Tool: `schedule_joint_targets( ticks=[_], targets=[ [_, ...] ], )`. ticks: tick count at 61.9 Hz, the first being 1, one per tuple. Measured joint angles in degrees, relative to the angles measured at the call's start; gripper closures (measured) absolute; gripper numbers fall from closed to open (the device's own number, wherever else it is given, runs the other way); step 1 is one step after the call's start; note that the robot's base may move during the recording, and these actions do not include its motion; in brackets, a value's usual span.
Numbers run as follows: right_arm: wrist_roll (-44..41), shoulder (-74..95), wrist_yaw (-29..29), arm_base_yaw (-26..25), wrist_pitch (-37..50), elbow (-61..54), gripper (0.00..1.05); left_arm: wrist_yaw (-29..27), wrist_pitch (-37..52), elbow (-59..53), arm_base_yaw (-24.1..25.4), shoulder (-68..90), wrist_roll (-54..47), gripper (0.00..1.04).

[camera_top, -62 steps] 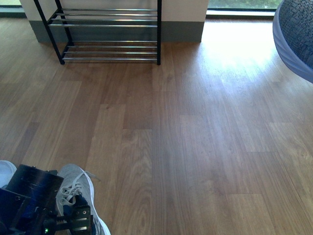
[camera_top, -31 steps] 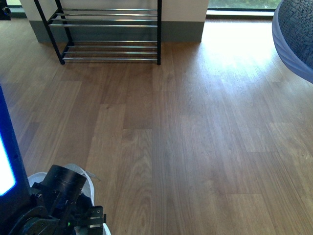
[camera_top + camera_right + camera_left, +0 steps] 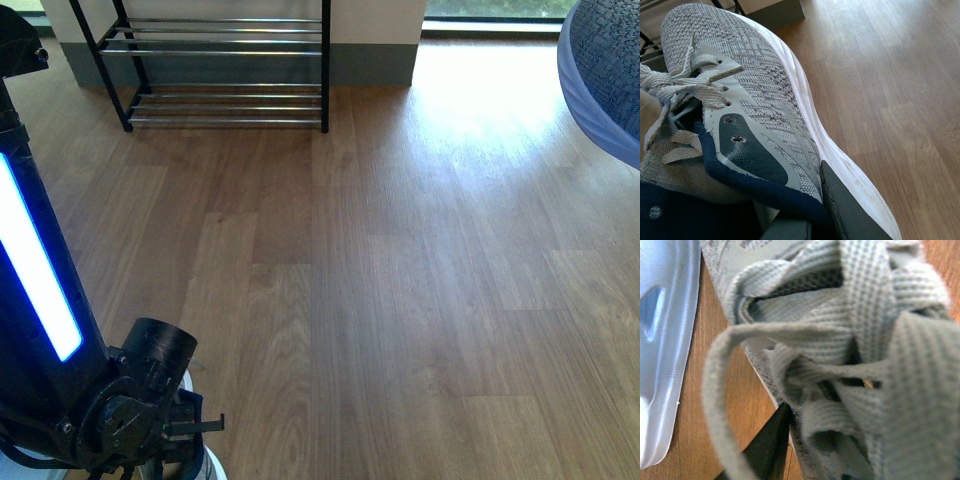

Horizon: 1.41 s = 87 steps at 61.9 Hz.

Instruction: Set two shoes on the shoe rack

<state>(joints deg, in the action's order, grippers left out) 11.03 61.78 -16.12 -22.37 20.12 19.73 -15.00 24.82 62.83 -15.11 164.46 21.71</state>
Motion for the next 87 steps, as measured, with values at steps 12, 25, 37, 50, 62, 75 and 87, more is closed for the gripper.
schedule_joint_targets(
  ticks=[12, 25, 37, 50, 62, 75, 87],
  targets=[
    [0.0, -0.02, 0.0, 0.0, 0.0, 0.0, 1.03, -1.49, 1.01, 0.02, 0.94, 0.26, -1.75, 0.96],
    [0.0, 0.0, 0.02, 0.0, 0.0, 0.0, 1.03, -3.06, 5.44, -0.74, 1.97, 0.26, -7.3, 1.01],
    [0.0, 0.0, 0.02, 0.0, 0.0, 0.0, 1.03, -2.67, 18.23, -6.4, 6.99, -4.94, -16.74, 1.01],
    [0.0, 0.0, 0.02, 0.0, 0.0, 0.0, 1.03, -2.84, 25.4, -23.85, 10.43, -21.59, -20.2, 1.02],
    [0.0, 0.0, 0.02, 0.0, 0.0, 0.0, 1.03, -2.99, 23.5, -33.7, 10.43, -38.38, -19.06, 1.02],
    [0.0, 0.0, 0.0, 0.0, 0.0, 0.0, 1.03, -4.22, 17.33, -41.16, 10.4, -59.41, -17.31, 1.02],
    [0.0, 0.0, 0.0, 0.0, 0.0, 0.0, 1.03, -6.32, 4.33, -46.88, 9.09, -82.23, -16.31, 1.02]
  ],
)
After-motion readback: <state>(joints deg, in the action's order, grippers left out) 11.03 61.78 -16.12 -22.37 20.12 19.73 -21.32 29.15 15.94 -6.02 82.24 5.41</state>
